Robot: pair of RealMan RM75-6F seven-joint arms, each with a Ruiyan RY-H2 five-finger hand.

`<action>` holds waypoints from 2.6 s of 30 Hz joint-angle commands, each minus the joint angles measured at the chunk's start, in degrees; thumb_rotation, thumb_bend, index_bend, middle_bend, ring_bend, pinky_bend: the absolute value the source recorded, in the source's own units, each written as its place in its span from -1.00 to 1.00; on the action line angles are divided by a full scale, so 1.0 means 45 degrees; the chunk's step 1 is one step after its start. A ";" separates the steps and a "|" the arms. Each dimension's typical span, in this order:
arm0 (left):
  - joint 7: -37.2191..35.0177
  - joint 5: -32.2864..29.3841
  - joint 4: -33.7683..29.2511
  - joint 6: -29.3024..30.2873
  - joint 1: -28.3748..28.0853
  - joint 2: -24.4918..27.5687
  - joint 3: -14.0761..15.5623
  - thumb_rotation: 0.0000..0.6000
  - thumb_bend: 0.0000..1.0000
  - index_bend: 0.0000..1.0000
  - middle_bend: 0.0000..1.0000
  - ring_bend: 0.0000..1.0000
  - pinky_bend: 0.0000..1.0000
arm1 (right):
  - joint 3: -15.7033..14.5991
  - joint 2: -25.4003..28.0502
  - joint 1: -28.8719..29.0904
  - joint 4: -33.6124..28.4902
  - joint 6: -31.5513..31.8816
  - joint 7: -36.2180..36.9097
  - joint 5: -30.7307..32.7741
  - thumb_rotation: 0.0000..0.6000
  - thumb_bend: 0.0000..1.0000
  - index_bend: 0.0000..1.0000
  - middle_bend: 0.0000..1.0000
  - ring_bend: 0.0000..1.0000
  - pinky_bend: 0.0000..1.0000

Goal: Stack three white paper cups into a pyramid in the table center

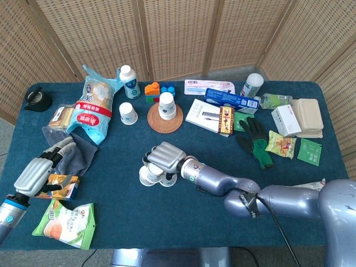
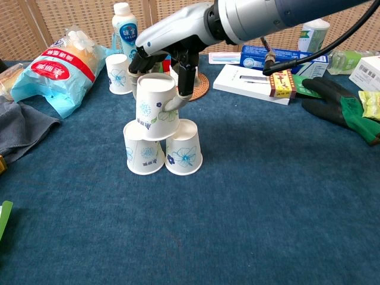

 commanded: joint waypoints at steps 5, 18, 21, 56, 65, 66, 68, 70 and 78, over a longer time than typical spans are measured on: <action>-0.0046 0.0027 0.0052 0.0002 0.0009 -0.0020 0.0016 1.00 -0.05 -1.00 -1.00 -1.00 -0.73 | -0.0102 -0.0107 0.0152 0.0133 0.0027 -0.0040 0.0182 1.00 -0.22 -0.19 -0.37 -0.46 0.31; -0.0081 0.0059 0.0057 0.0011 -0.0007 -0.0060 -0.0001 1.00 -0.05 -1.00 -1.00 -1.00 -0.74 | -0.0357 -0.0026 0.0319 0.0052 0.0104 -0.0170 0.0437 1.00 -0.24 -0.29 -0.40 -0.52 0.25; -0.0119 0.0060 0.0085 0.0047 0.0012 -0.0057 -0.0002 1.00 -0.05 -1.00 -1.00 -1.00 -0.74 | -0.0389 -0.0025 0.0351 0.0020 0.0139 -0.0185 0.0494 1.00 -0.24 -0.31 -0.41 -0.53 0.25; -0.0341 0.0256 0.0209 0.0083 -0.0133 -0.0178 -0.0044 1.00 -0.05 -1.00 -1.00 -1.00 -0.75 | -0.0858 0.0510 0.0671 -0.0430 0.0267 -0.0478 0.1081 1.00 -0.25 -0.66 -0.57 -0.67 0.12; -0.0332 0.0328 0.0109 0.0195 -0.0089 -0.0088 -0.0002 1.00 -0.05 -1.00 -1.00 -1.00 -0.75 | -0.0778 0.0669 0.0587 -0.0651 0.0502 -0.0417 0.1065 1.00 -0.26 -0.78 -0.61 -0.69 0.05; -0.0334 0.0334 0.0106 0.0196 -0.0088 -0.0084 0.0004 1.00 -0.05 -1.00 -1.00 -1.00 -0.75 | -0.0771 0.0685 0.0582 -0.0666 0.0520 -0.0416 0.1067 1.00 -0.25 -0.79 -0.61 -0.69 0.04; -0.0355 0.0351 0.0105 0.0200 -0.0087 -0.0080 0.0016 1.00 -0.05 -1.00 -1.00 -1.00 -0.75 | -0.0742 0.0723 0.0566 -0.0696 0.0542 -0.0386 0.1081 1.00 -0.25 -0.80 -0.61 -0.69 0.02; -0.0371 0.0370 0.0114 0.0198 -0.0091 -0.0079 0.0028 1.00 -0.05 -1.00 -1.00 -1.00 -0.76 | -0.0710 0.0769 0.0545 -0.0719 0.0573 -0.0355 0.1089 1.00 -0.26 -0.81 -0.62 -0.69 0.00; -0.0409 0.0414 0.0096 0.0265 -0.0076 -0.0060 0.0043 1.00 -0.05 -1.00 -1.00 -1.00 -0.77 | -0.0402 0.1003 0.0264 -0.0834 0.0878 0.0048 0.1132 0.78 -0.25 -0.84 -0.64 -0.70 -0.05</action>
